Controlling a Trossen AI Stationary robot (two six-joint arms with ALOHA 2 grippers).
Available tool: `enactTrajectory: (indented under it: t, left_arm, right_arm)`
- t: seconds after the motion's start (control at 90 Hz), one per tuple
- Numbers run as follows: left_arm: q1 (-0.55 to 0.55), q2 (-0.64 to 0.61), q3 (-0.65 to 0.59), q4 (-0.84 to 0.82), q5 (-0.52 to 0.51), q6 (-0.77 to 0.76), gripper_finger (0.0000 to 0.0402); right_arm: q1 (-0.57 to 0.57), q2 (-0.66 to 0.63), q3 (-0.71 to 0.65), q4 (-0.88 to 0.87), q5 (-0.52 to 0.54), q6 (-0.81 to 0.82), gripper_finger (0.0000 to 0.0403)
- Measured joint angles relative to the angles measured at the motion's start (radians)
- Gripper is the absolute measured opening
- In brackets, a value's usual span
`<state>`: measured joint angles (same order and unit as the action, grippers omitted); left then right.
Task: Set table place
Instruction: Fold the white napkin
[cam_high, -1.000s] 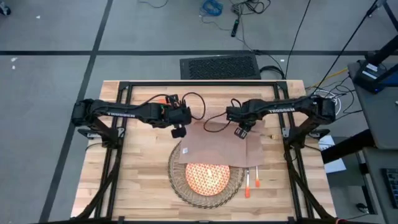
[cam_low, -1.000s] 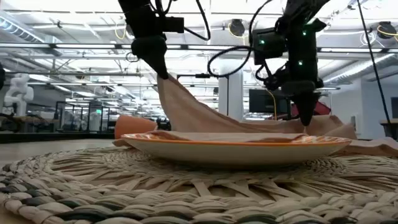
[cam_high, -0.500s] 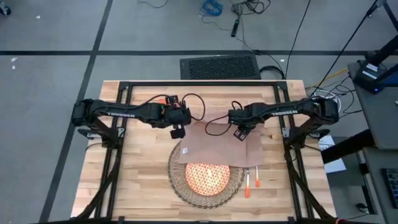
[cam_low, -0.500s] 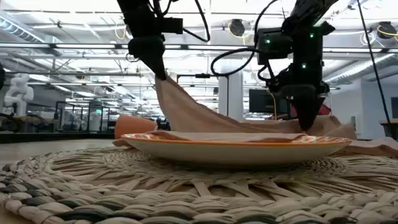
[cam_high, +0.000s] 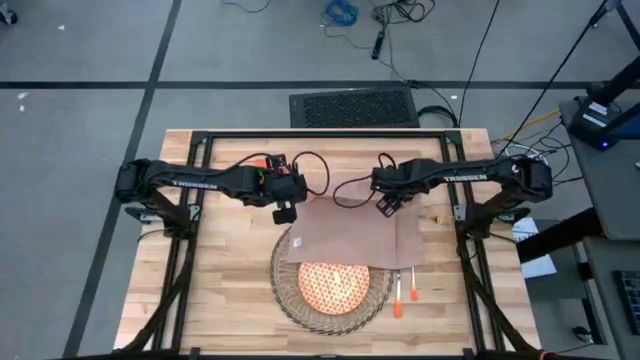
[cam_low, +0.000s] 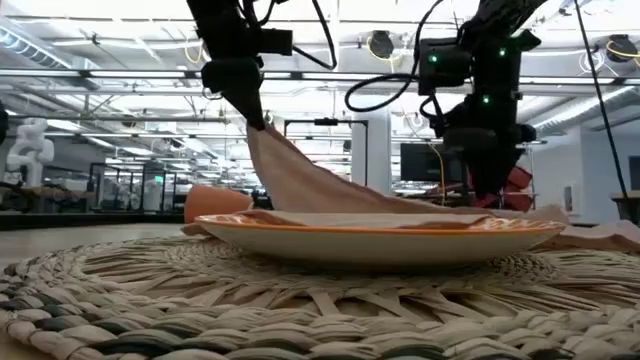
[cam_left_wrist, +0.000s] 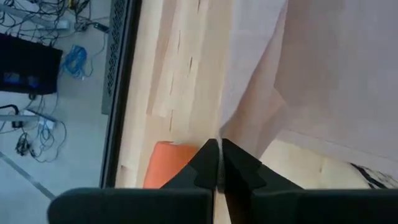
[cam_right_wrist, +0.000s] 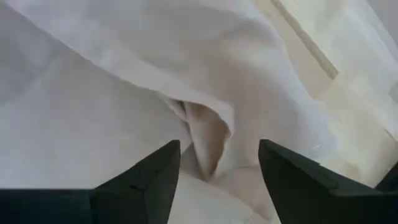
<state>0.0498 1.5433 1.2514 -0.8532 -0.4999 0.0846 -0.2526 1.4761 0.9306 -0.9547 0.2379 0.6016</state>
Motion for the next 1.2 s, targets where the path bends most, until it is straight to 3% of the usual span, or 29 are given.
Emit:
enactTrajectory:
  t: [0.311, 0.656, 1.2]
  left_arm:
    - [0.000, 0.000, 0.000, -0.001, 0.000, -0.001, 0.0000]
    - [0.000, 0.000, 0.000, 0.008, 0.000, -0.004, 0.0000]
    - [0.000, 0.000, 0.000, 0.007, 0.014, -0.003, 0.0000]
  right_arm:
    - [0.028, 0.000, -0.007, -0.013, 0.025, 0.006, 0.0180]
    - [0.028, 0.001, -0.124, 0.039, 0.028, -0.020, 0.0155]
    - [-0.010, 0.001, -0.127, 0.142, 0.064, -0.093, 0.0134]
